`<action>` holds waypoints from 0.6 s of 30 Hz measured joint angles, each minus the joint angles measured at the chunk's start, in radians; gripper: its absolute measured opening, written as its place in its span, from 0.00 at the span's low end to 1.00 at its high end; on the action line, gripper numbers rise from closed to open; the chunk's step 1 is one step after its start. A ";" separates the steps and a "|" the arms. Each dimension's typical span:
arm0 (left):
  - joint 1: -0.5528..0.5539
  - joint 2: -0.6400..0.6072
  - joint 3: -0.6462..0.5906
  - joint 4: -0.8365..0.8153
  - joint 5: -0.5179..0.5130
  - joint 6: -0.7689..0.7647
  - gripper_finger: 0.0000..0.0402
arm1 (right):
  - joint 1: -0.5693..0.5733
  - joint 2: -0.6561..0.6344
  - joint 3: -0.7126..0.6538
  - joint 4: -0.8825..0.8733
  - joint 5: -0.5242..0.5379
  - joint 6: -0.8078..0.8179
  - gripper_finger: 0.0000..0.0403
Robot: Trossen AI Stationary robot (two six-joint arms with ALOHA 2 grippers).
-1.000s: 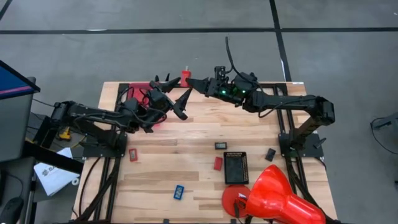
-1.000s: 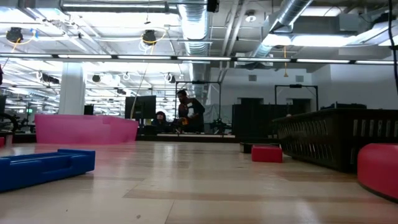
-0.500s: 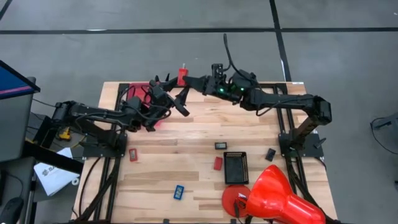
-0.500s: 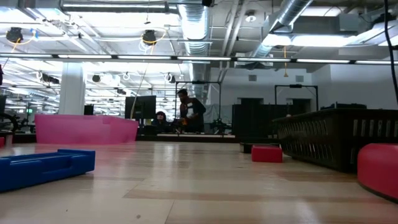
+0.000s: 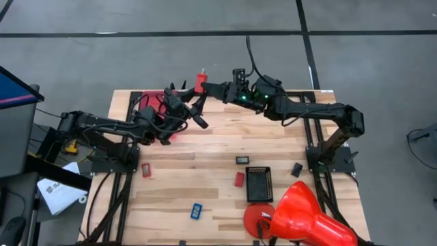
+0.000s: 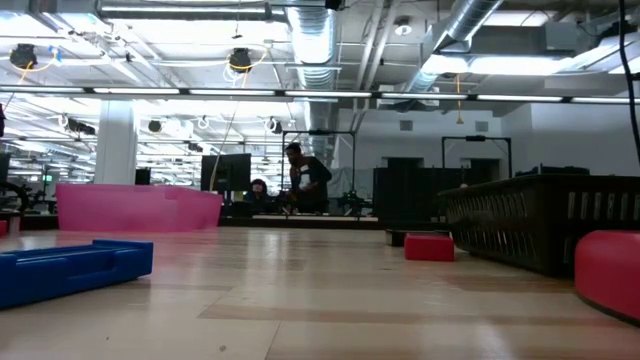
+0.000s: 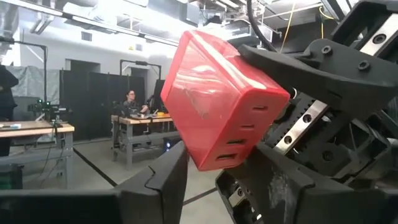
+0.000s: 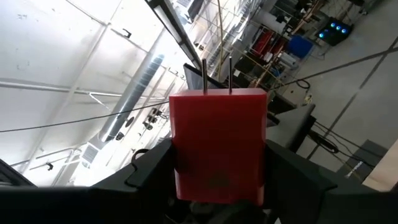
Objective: Pick & Place Office items
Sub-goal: Put the red charger adapter into the pink bin
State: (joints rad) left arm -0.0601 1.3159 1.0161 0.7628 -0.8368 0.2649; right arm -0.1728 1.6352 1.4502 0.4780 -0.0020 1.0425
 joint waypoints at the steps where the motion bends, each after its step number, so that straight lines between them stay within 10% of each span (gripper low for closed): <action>1: 0.000 0.000 0.000 0.000 0.002 0.017 0.40 | 0.000 0.000 0.000 -0.002 -0.002 0.002 0.54; 18: 0.000 0.000 0.000 0.005 -0.036 0.226 0.57 | -0.006 0.001 -0.002 -0.008 -0.004 0.058 0.54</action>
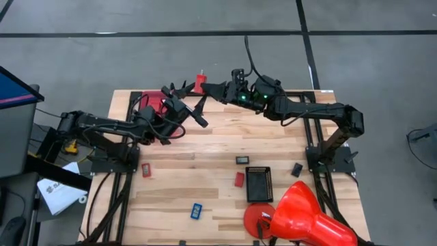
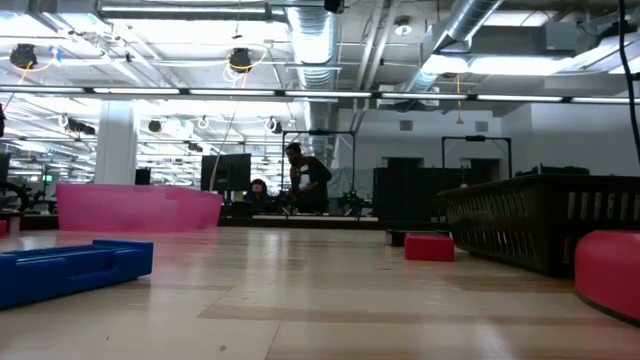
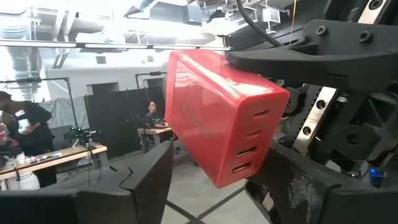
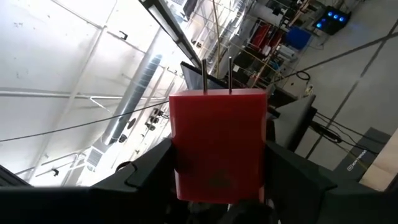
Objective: Pick & Place Office items
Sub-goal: Put the red charger adapter into the pink bin
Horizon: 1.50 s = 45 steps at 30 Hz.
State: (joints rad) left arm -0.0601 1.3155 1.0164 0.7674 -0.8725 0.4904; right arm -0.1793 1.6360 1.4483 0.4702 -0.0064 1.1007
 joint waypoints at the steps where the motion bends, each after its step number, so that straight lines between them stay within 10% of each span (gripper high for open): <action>1: 0.000 0.000 0.000 0.000 0.004 0.000 0.56 | -0.002 0.000 0.000 0.000 0.000 0.004 0.54; 45: 0.000 -0.007 0.002 0.087 -0.048 -0.002 0.29 | -0.002 0.005 -0.004 0.002 -0.067 0.029 0.59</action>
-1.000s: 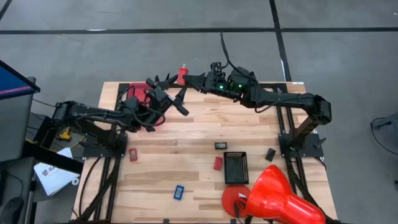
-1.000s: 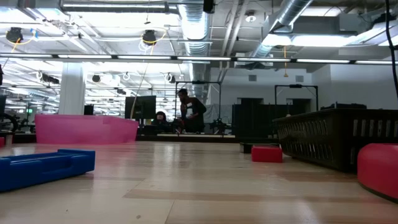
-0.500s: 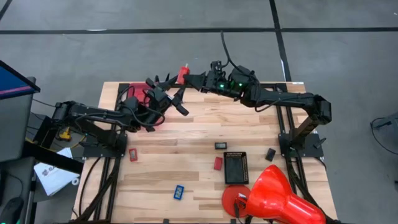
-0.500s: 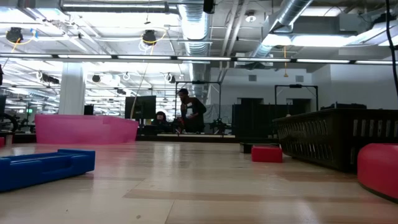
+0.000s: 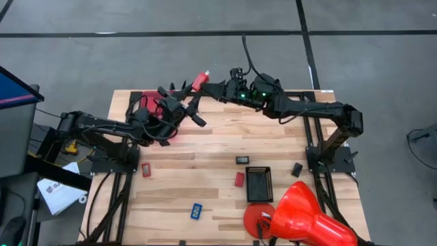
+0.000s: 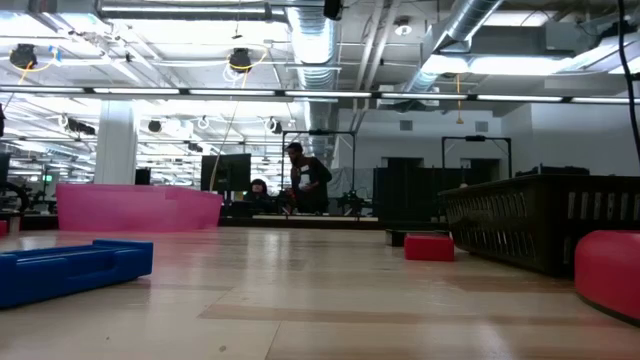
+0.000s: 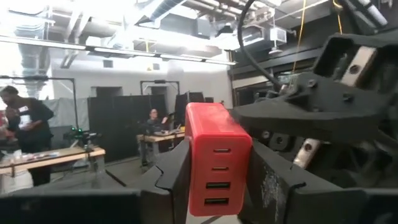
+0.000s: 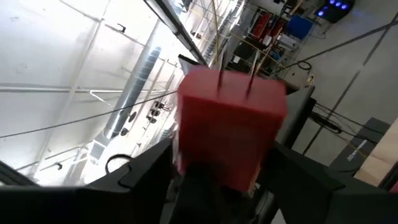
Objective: Pick & Place Office items
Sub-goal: Put the red charger adapter into the pink bin
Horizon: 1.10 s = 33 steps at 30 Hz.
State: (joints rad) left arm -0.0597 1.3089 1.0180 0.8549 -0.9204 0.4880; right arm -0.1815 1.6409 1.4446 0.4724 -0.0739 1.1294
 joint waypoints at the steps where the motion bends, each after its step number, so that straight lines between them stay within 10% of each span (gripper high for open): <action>1: 0.000 -0.009 0.000 -0.005 0.000 0.011 0.29 | 0.002 0.000 0.000 0.006 -0.001 0.000 0.61; 14: 0.063 -0.164 -0.001 -0.224 -0.313 0.175 0.29 | 0.047 -0.043 0.001 -0.118 -0.070 -0.027 0.69; 20: 0.053 -0.339 -0.001 -0.868 -0.432 -0.321 0.29 | 0.047 -0.146 -0.040 -0.308 -0.059 -0.106 0.69; 27: 0.202 -0.455 -0.025 -1.654 -0.007 -1.233 0.28 | 0.056 -0.307 -0.142 -0.508 0.020 -0.160 0.69; 33: 0.320 -0.402 -0.186 -1.481 0.318 -1.264 0.28 | 0.104 -0.434 -0.244 -0.565 0.132 -0.154 0.69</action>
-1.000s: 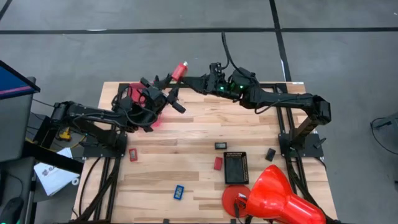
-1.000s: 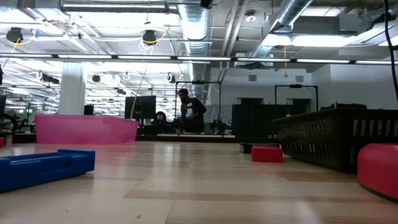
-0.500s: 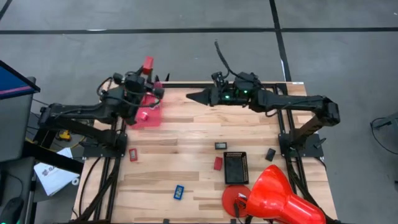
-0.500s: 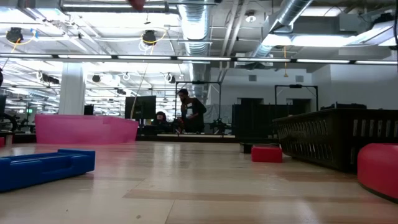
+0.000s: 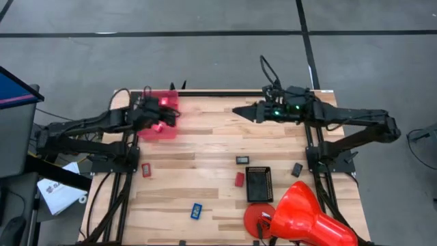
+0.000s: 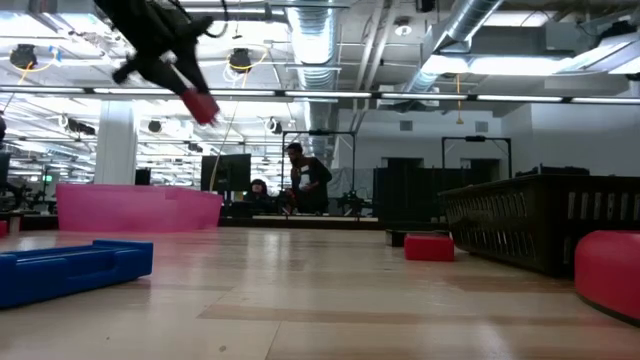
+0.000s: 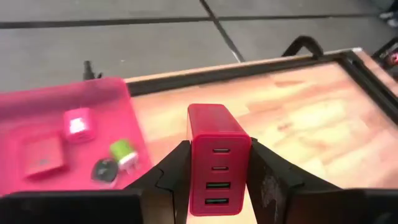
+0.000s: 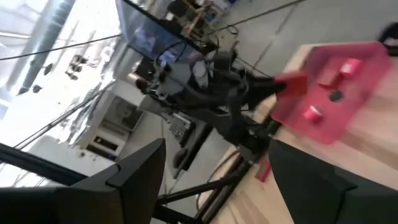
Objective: Pick & Place Office items
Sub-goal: Put the red charger adapter into the pink bin
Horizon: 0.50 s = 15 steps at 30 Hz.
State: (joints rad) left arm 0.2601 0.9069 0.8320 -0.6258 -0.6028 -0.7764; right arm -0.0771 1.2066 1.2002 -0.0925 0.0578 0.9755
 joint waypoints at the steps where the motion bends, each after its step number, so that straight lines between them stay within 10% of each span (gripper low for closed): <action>1: 0.035 0.019 -0.014 0.047 0.016 0.009 0.28 | 0.009 -0.014 -0.014 -0.009 0.022 0.009 0.69; 9: 0.502 0.186 -0.017 0.044 0.339 0.081 0.28 | 0.068 -0.119 -0.118 -0.006 0.143 0.064 0.69; 15: 0.600 0.245 -0.017 -0.075 0.367 0.137 0.28 | 0.126 -0.155 -0.141 -0.021 0.234 0.073 0.69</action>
State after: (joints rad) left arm 0.8604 1.1524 0.8150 -0.7012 -0.2362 -0.6399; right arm 0.0492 1.0514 1.0588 -0.1133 0.2922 1.0481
